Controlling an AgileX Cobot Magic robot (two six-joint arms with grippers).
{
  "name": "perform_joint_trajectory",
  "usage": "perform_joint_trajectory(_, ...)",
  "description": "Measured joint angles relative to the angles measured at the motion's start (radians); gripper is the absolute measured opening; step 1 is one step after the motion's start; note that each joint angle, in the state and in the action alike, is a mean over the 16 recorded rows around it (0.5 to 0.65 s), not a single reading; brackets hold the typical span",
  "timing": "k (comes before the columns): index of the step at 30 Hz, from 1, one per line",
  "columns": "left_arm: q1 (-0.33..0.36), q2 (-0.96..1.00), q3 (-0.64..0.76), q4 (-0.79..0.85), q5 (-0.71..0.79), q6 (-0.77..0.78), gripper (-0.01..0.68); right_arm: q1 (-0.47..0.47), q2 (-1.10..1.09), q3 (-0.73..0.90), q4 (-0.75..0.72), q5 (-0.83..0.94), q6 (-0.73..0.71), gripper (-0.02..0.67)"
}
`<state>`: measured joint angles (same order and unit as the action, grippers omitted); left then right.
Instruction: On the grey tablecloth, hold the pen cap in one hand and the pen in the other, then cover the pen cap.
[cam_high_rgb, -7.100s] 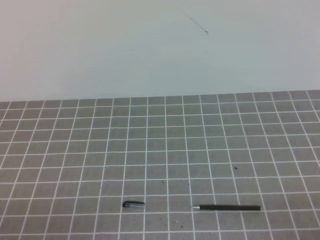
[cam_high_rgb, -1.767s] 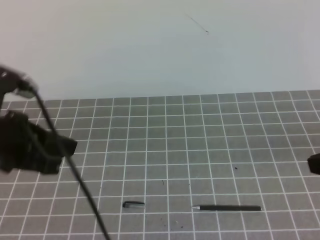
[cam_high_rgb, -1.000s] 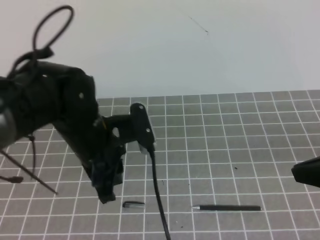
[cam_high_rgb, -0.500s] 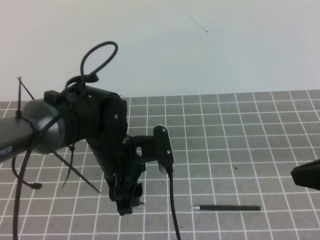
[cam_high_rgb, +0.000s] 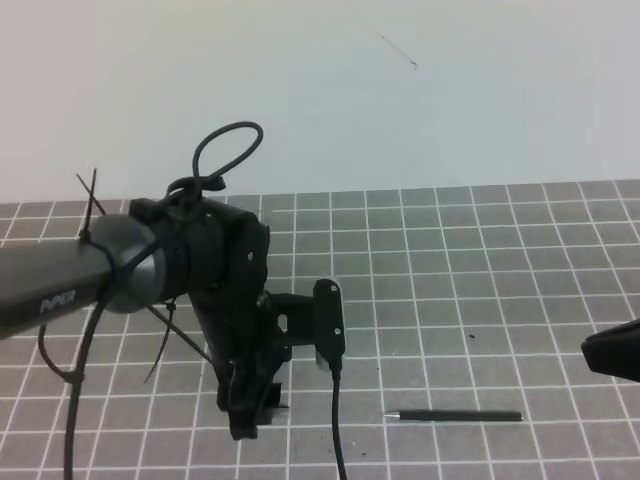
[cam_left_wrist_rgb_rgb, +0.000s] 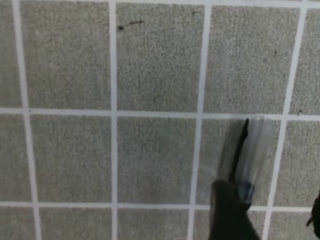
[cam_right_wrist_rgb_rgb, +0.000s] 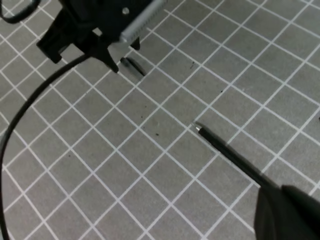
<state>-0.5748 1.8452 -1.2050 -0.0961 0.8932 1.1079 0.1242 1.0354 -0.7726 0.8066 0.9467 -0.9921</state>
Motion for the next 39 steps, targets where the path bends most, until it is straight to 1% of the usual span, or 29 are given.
perform_joint_trajectory(5, 0.001, 0.016, 0.001, -0.001, -0.007, 0.002, 0.338, 0.0, 0.0, 0.0, 0.0, 0.0, 0.0, -0.004)
perform_joint_trajectory(12, 0.0, 0.047, 0.0, -0.018, -0.02, 0.005, 0.305, 0.0, 0.0, 0.0, 0.0, 0.0, 0.0, -0.004)
perform_joint_trajectory(24, -0.001, 0.094, -0.003, -0.035, -0.029, 0.019, 0.206, 0.0, 0.0, 0.0, 0.0, 0.002, 0.002, -0.004)
perform_joint_trajectory(30, -0.001, 0.1, -0.004, -0.032, -0.028, 0.012, 0.145, 0.0, 0.0, 0.0, 0.0, 0.003, 0.002, -0.004)
perform_joint_trajectory(39, 0.0, 0.076, -0.002, -0.037, 0.025, -0.021, 0.05, 0.009, 0.0, -0.002, -0.014, 0.003, -0.012, -0.004)
